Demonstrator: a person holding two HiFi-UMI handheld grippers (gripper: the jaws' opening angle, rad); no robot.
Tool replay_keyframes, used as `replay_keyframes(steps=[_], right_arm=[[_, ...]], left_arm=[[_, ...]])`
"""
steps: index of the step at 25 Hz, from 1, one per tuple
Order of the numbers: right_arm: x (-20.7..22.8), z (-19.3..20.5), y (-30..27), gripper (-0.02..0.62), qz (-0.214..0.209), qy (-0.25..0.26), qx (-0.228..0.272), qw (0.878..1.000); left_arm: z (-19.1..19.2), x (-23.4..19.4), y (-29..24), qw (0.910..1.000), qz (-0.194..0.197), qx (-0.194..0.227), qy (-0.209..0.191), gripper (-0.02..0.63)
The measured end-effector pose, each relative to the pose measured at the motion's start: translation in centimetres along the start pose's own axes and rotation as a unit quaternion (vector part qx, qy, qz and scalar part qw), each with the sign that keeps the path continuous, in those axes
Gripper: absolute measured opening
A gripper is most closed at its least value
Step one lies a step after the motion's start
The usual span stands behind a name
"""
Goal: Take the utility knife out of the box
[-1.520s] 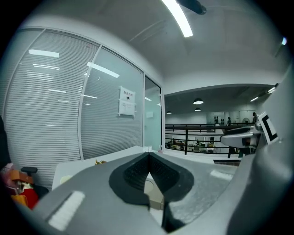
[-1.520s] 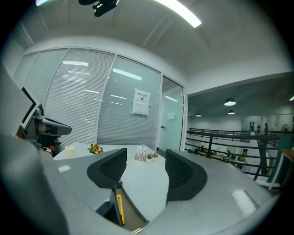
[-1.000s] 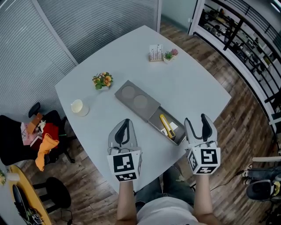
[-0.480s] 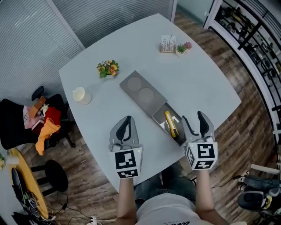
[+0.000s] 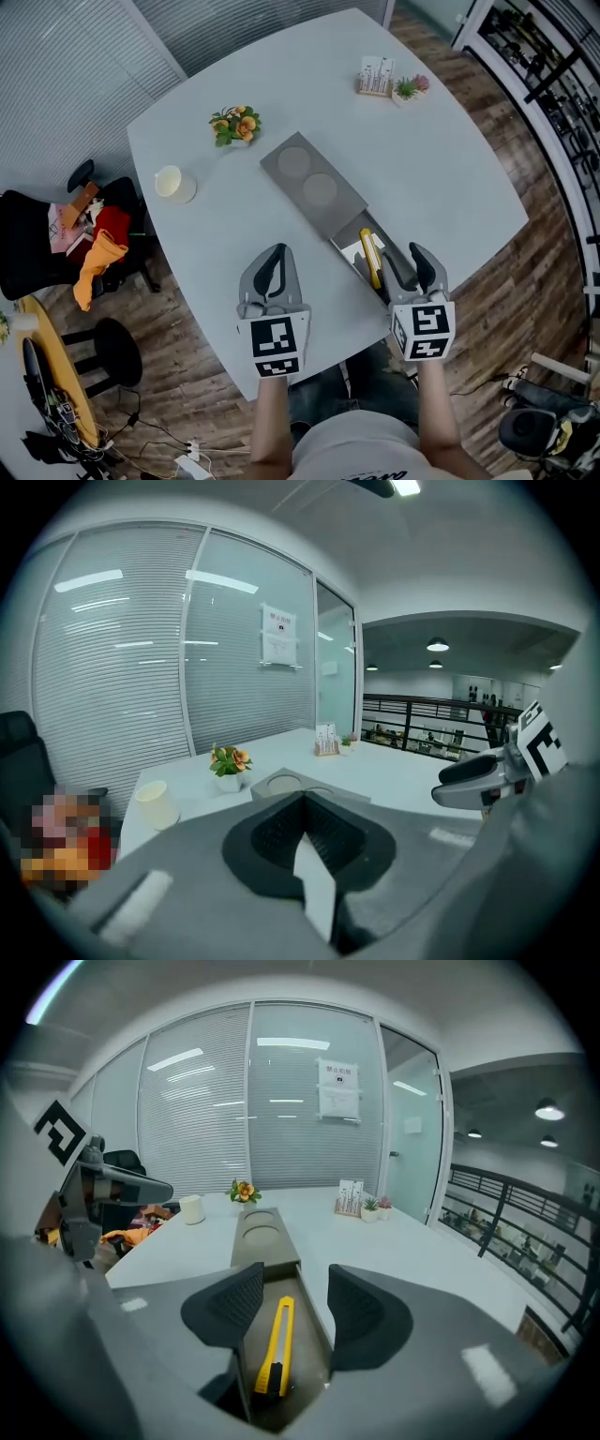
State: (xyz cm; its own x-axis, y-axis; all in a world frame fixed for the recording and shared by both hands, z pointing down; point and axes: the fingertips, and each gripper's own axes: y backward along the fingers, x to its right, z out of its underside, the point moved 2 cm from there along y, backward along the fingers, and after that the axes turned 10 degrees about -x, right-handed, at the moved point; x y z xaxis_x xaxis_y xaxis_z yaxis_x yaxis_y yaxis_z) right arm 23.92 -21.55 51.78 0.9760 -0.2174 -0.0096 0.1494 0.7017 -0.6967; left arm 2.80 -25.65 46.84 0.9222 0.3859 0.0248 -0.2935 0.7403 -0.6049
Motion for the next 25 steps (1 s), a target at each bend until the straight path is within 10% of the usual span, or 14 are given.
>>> replay_keyframes(steps=[25], right_arm=[[-1.9,7.7,-6.7,0.252,-0.064,0.037,-0.194,0.978]], left_arm=[[4.7,-0.4,-0.5,0.9984,-0.024,-0.042,0.030,0.000]])
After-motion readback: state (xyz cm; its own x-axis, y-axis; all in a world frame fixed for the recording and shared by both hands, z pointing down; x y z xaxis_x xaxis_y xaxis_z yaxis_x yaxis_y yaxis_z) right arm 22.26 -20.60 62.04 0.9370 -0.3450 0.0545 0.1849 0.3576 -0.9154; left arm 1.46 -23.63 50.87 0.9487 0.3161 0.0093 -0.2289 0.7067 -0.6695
